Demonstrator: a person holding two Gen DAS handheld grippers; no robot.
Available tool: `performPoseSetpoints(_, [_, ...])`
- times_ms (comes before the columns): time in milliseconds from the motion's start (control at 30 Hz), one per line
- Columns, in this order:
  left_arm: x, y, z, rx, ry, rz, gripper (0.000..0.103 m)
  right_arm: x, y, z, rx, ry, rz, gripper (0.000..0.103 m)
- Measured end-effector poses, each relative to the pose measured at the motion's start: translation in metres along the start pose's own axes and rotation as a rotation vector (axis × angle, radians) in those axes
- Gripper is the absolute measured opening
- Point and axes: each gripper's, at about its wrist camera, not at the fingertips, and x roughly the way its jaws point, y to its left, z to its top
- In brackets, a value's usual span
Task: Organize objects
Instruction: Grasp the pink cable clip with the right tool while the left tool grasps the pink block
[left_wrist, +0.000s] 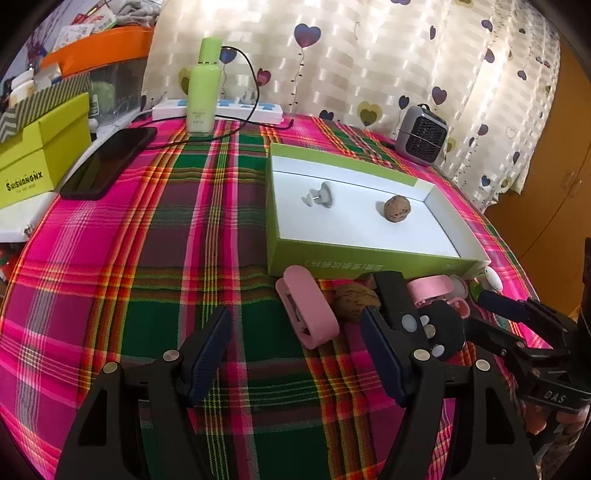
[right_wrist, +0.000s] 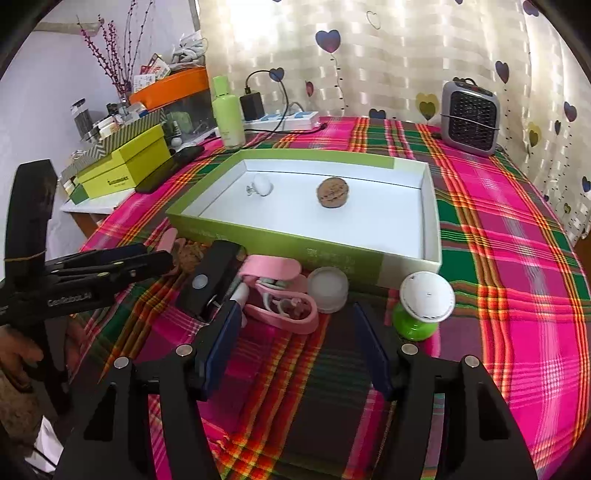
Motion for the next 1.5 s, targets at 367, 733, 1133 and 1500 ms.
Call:
performPoseSetpoints(367, [0.005, 0.006, 0.004, -0.007, 0.023, 0.035, 0.072, 0.008, 0.006, 0.001, -0.013, 0.024, 0.083, 0.062])
performPoseSetpoints(733, [0.007, 0.005, 0.005, 0.006, 0.028, 0.044, 0.072, 0.015, 0.003, 0.011, -0.047, 0.028, 0.136, 0.062])
performPoseSetpoints(1133, [0.008, 0.004, 0.006, 0.008, 0.032, 0.044, 0.072, 0.013, 0.002, 0.003, -0.056, 0.086, 0.242, 0.057])
performPoseSetpoints(1500, [0.01, 0.007, 0.009, -0.016, 0.042, 0.022, 0.072, 0.015, -0.002, 0.007, -0.125, 0.085, 0.158, 0.046])
